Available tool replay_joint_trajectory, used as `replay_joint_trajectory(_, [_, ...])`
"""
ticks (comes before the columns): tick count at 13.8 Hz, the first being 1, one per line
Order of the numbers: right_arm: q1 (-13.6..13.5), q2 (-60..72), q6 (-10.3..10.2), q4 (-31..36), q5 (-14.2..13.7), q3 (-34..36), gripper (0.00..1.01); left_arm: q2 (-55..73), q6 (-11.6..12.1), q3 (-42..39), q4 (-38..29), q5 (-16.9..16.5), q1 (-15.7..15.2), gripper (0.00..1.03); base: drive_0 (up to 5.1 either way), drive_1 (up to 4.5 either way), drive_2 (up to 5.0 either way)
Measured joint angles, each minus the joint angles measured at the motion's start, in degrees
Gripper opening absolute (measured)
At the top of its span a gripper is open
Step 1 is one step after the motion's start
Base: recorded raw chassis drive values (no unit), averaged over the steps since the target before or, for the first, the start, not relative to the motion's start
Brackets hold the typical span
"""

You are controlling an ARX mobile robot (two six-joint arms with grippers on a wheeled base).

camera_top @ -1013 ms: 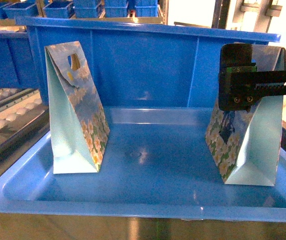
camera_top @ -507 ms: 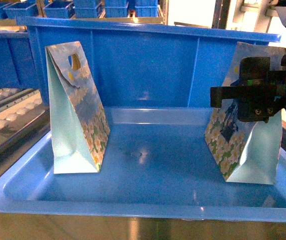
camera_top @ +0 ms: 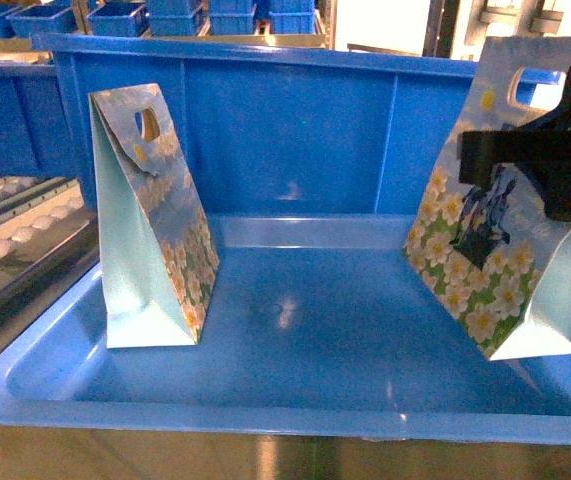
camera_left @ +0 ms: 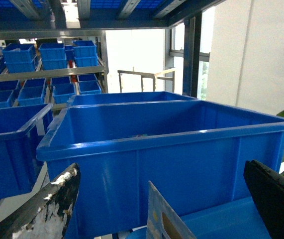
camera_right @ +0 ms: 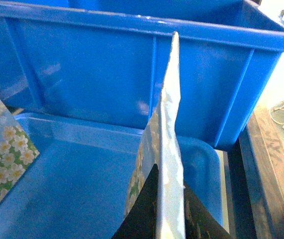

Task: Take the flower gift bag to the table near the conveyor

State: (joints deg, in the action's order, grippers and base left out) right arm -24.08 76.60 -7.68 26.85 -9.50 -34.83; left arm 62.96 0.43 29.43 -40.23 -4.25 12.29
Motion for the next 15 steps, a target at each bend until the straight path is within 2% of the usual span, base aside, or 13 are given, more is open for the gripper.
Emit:
replay_joint_trajectory(2, [0.6, -7.8, 0.7, 0.7, 0.8, 2.8, 0.02, 0.0, 0.0, 0.0, 0.0, 0.0, 0.0, 0.98, 0.0, 0.00, 0.0])
replay_joint_trajectory(4, [2.3, -15.6, 2.3, 0.5, 1.4, 6.2, 0.02, 0.0, 0.0, 0.0, 0.0, 0.0, 0.0, 0.98, 0.0, 0.00, 0.0])
replay_joint_trajectory(6, [5.0, -24.2, 3.8, -2.9, 1.6, 10.1, 0.02, 0.0, 0.0, 0.0, 0.0, 0.0, 0.0, 0.98, 0.0, 0.00, 0.0])
replay_joint_trajectory(8, [9.5, -34.4, 4.4, -8.0, 3.9, 12.8, 0.02, 0.0, 0.0, 0.0, 0.0, 0.0, 0.0, 0.98, 0.0, 0.00, 0.0])
replay_joint_trajectory(11, [18.2, -47.6, 4.7, -13.0, 8.2, 17.0, 0.02, 0.0, 0.0, 0.0, 0.0, 0.0, 0.0, 0.98, 0.0, 0.00, 0.0])
replay_joint_trajectory(12, [20.1, -50.3, 5.3, -13.3, 8.2, 18.5, 0.02, 0.0, 0.0, 0.0, 0.0, 0.0, 0.0, 0.98, 0.0, 0.00, 0.0])
replay_joint_trajectory(14, [20.8, -51.7, 6.3, -14.1, 7.8, 19.8, 0.02, 0.0, 0.0, 0.0, 0.0, 0.0, 0.0, 0.98, 0.0, 0.00, 0.0])
replay_joint_trajectory(15, [20.8, -51.6, 6.5, -14.1, 7.8, 19.8, 0.02, 0.6, 0.2, 0.0, -1.7, 0.5, 1.0, 0.98, 0.0, 0.00, 0.0])
